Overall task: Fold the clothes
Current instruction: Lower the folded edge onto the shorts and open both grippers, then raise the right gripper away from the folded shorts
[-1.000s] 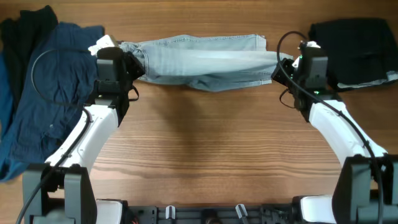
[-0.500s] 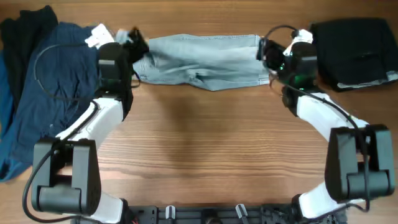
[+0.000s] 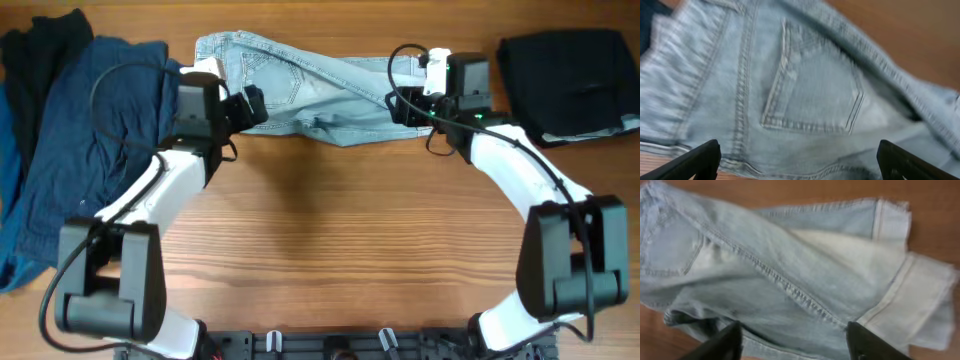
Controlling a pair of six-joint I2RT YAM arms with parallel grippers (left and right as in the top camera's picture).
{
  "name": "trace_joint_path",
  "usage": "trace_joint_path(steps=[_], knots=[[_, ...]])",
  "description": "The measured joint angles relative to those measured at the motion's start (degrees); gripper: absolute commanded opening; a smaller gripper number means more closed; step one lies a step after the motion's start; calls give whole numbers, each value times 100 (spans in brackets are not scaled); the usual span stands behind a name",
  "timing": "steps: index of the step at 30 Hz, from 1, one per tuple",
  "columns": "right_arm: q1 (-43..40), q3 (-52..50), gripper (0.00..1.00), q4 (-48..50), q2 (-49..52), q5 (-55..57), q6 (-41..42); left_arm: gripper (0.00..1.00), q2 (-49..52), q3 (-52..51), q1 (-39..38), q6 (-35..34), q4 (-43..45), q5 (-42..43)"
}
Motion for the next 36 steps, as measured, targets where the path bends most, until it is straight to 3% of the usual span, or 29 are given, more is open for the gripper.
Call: trace_joint_path(steps=[6,10,12,14,19,25,30,31,33,34,36], knots=[[74,20,53,-643,299,1158,1165,100,435,-2,-122,109,-83,17],[74,20,49,-566,304,1659,1648,100,435,-2,-122,111,-96,20],[74,20,43,-402,354,1746,1727,100,435,-2,-122,127,-101,17],[74,20,28,-229,485,1805,1784,100,435,-2,-122,127,-136,17],[72,24,4,96,656,1864,1851,100,435,-2,-122,127,-254,17],[70,319,4,170,654,1871,1867,100,435,-2,-122,127,-258,17],[70,634,5,1185,651,2120,1945,100,435,-2,-122,127,-260,17],[70,632,6,1338,651,2201,1980,100,435,-2,-122,127,-264,20],[70,634,63,1716,654,2433,2044,100,435,-2,-122,127,-262,17],[70,645,100,2006,719,2559,2100,100,435,0,-122,129,-262,17],[70,686,99,2312,979,2704,2131,100,435,-2,-122,127,-262,17]])
